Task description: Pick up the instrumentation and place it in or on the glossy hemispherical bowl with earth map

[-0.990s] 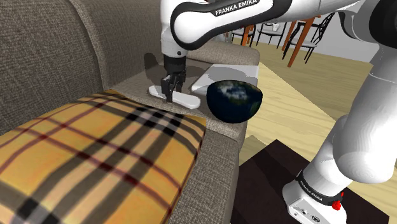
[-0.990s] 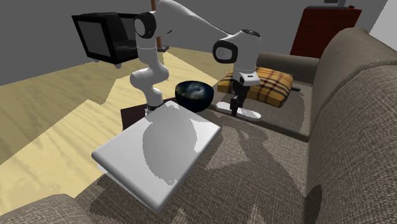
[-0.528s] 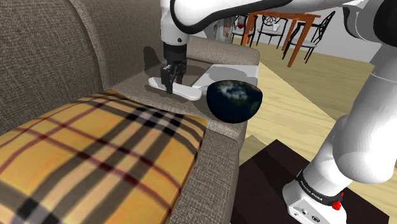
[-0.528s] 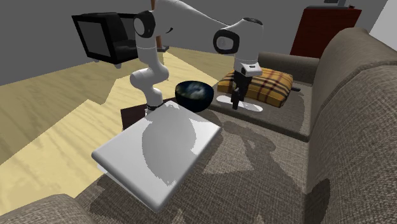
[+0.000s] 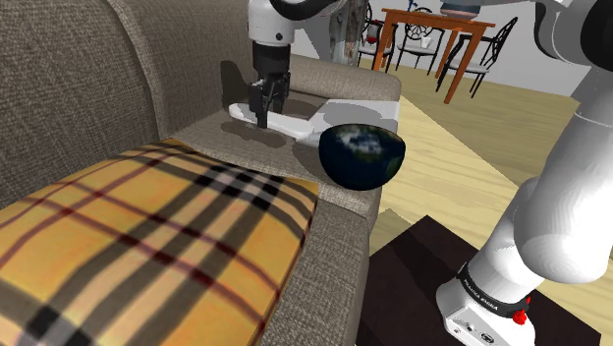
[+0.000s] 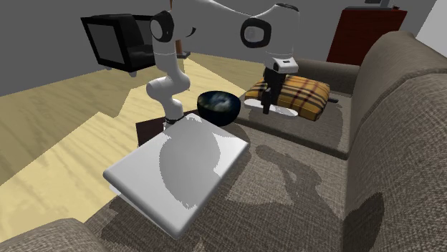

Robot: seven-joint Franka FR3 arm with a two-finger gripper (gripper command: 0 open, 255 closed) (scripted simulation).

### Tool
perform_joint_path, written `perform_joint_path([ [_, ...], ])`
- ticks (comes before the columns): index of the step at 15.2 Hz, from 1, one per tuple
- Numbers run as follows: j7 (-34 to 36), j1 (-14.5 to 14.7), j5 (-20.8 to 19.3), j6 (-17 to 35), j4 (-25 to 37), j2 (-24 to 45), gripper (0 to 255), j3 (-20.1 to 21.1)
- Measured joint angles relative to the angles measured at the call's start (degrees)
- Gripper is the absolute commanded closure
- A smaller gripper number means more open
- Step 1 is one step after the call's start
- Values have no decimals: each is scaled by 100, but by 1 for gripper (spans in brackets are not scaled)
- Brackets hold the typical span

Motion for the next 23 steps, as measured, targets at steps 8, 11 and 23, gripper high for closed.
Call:
perform_joint_path([
  [8, 3, 24, -14, -640, 705, 68, 255, 14],
  [11, -2, 29, -19, -882, 970, 92, 255, 16],
  [23, -33, 32, -11, -1690, 1737, 50, 255, 23],
])
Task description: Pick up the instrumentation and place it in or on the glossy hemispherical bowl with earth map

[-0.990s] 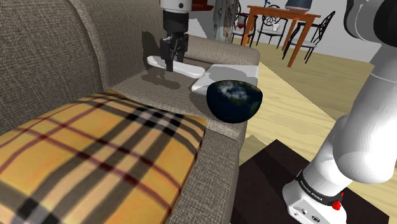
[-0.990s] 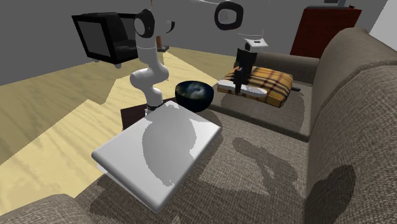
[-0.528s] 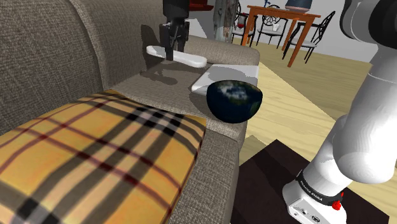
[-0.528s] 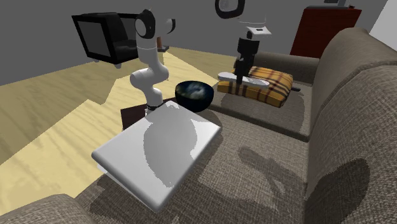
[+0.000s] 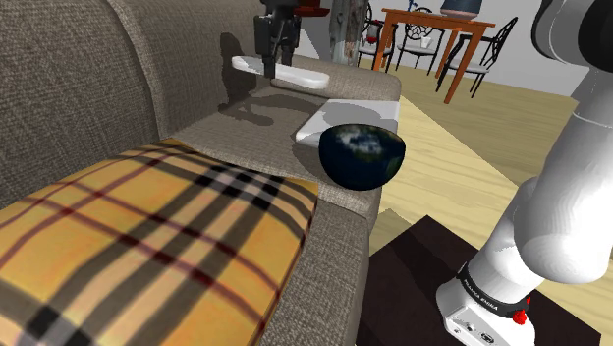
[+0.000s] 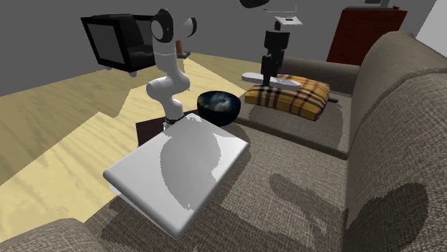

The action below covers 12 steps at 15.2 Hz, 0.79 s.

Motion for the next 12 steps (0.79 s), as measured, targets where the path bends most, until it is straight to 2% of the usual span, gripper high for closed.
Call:
perform_joint_path([
  [3, -175, -129, 209, 191, -954, -795, 255, -77],
  [9, -473, -201, 520, 328, -2521, -2261, 255, -271],
  [12, -672, -221, 597, 239, -3063, -2901, 255, -426],
])
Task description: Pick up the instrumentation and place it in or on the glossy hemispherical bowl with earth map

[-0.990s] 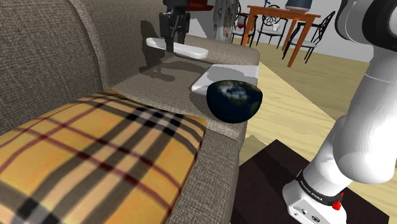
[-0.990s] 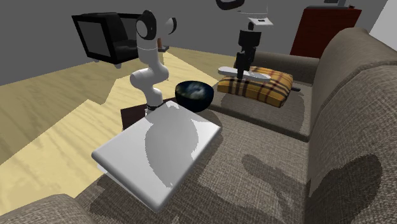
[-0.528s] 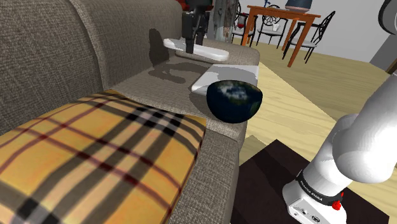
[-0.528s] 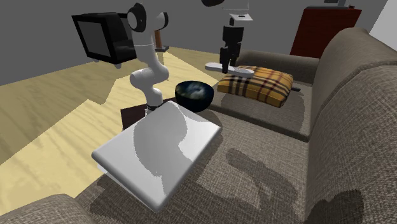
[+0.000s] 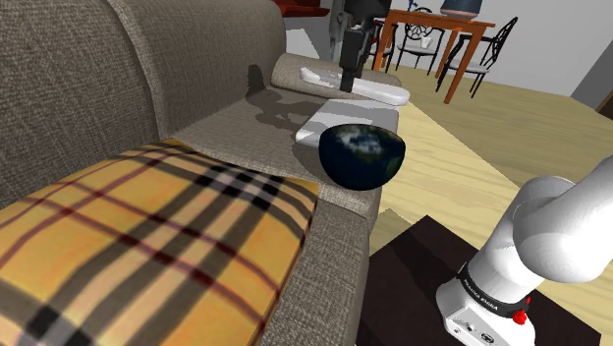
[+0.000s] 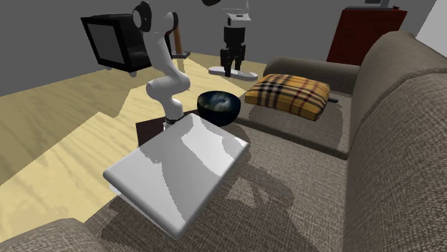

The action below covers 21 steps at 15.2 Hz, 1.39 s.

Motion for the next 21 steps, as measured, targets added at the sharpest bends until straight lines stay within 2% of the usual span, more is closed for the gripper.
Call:
perform_joint_path([
  [4, -137, 45, 88, -174, -748, -924, 255, -139],
  [6, -182, 52, 97, -128, -991, -1122, 255, -179],
  [18, -222, 88, 150, 729, -2148, -1417, 255, -158],
  [21, -218, 92, 156, 799, -2224, -1425, 255, -150],
])
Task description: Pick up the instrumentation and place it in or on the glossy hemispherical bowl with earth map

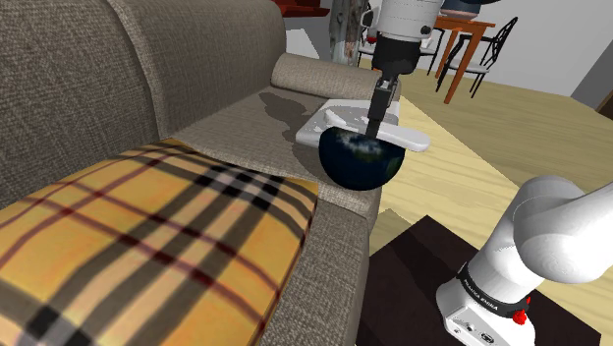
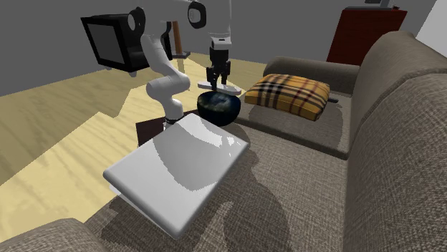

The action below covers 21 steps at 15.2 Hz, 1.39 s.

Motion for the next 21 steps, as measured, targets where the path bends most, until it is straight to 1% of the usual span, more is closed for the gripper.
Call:
perform_joint_path([
  [4, 0, 0, 0, 12, -10, 0, 255, 1],
  [5, 0, 0, 0, 12, -10, 0, 0, 1],
  [11, 0, 0, 0, 13, -10, 0, 0, 0],
  [16, 25, -19, -31, -596, 743, 138, 0, -20],
  [21, 20, -24, -40, -677, 838, 157, 0, -29],
])
